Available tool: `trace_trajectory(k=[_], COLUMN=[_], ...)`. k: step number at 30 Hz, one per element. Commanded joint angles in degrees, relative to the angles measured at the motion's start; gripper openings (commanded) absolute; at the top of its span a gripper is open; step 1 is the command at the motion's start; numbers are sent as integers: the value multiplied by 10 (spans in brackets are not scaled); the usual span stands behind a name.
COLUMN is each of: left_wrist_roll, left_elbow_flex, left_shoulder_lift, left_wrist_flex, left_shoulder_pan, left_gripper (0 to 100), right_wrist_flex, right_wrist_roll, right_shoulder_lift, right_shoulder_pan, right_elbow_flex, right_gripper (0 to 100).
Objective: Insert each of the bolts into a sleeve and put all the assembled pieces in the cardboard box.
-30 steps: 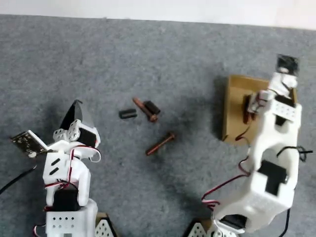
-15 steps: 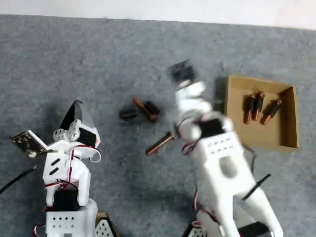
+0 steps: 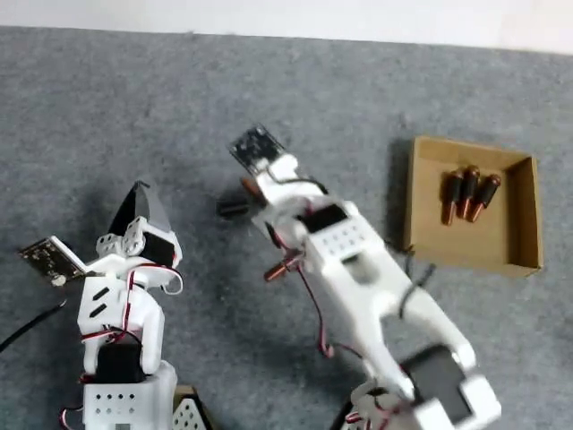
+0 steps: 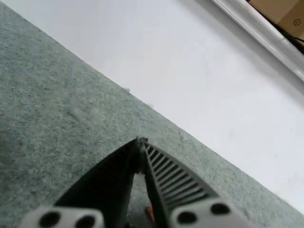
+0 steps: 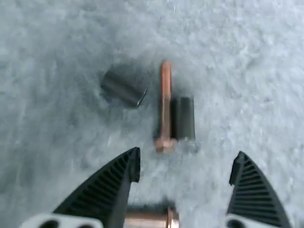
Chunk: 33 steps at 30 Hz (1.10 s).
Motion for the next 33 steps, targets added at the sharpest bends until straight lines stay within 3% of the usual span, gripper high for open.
trace_trajectory(k=[1, 12, 33], left_wrist_roll=[-4, -4, -4], left_elbow_flex=[11, 11, 11], left_shoulder_lift=[-3, -3, -3], left_wrist_flex=[4, 4, 4], left_shoulder_pan=[-7, -7, -5], left_gripper=[14, 14, 14], right_wrist_flex=[33, 38, 0], right_wrist_roll=[6, 6, 5], right_shoulder_lift=[79, 229, 297], right_shoulder_pan=[5, 15, 46], right_elbow_flex=[-119, -234, -240], right_gripper=[275, 275, 275])
